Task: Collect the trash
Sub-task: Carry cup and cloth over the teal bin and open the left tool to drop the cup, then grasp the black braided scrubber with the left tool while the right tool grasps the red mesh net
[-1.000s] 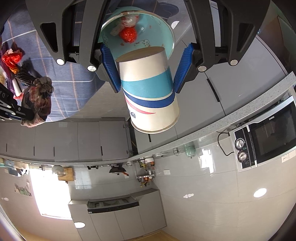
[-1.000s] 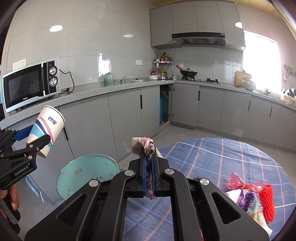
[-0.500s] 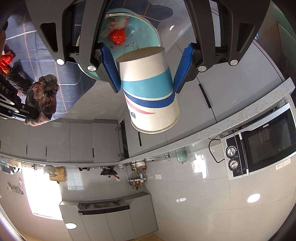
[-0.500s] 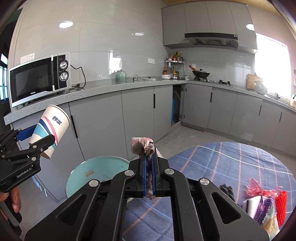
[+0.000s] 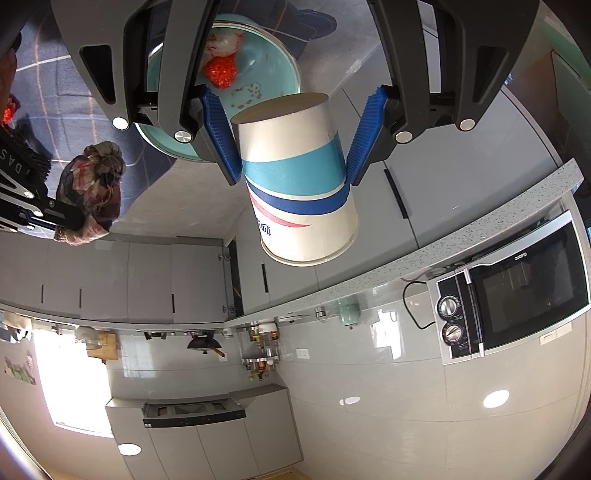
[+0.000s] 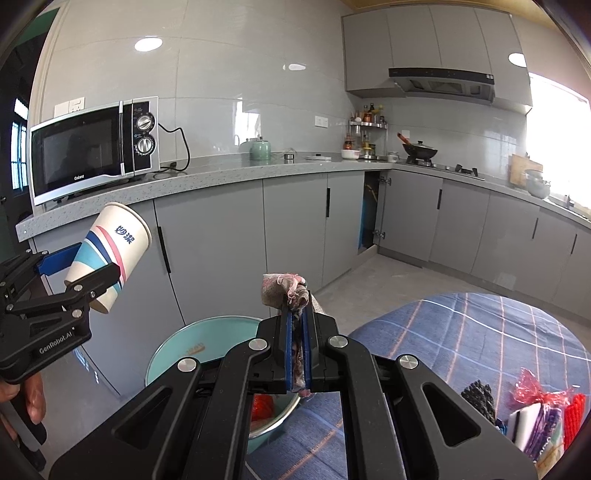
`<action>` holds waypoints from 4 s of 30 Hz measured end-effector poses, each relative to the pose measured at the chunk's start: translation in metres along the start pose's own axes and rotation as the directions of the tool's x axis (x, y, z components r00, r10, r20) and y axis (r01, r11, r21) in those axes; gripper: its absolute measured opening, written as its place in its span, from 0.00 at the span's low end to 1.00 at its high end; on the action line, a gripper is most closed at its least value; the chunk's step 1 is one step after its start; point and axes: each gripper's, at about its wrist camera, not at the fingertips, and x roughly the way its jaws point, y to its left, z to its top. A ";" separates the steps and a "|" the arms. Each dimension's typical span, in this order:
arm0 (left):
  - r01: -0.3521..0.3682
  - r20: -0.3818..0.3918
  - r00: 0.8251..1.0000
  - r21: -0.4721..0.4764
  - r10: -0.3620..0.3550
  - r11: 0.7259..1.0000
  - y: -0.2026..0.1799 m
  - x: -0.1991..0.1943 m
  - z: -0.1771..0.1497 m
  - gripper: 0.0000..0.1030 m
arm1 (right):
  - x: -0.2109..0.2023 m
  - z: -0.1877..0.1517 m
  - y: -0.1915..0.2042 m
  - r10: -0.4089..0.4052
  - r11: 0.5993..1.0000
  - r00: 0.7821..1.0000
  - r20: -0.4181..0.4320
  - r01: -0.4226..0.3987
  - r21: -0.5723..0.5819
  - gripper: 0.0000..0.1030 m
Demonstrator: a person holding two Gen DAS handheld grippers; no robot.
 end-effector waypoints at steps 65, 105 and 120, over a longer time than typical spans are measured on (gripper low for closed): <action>0.084 -0.072 0.994 0.070 -0.079 0.994 -0.039 0.014 -0.019 0.78 | -0.010 -0.030 -0.023 -0.068 0.997 0.994 -0.086 0.070 0.023 0.37; 0.486 -0.226 0.872 0.292 -0.435 0.824 -0.327 0.010 -0.032 0.81 | -0.136 -0.146 -0.292 -0.406 0.823 0.855 -0.323 0.496 0.276 0.45; 0.619 -0.394 0.768 0.256 -0.505 0.742 -0.342 0.030 -0.044 0.16 | -0.120 -0.156 -0.303 -0.280 0.847 0.858 -0.431 0.432 0.310 0.19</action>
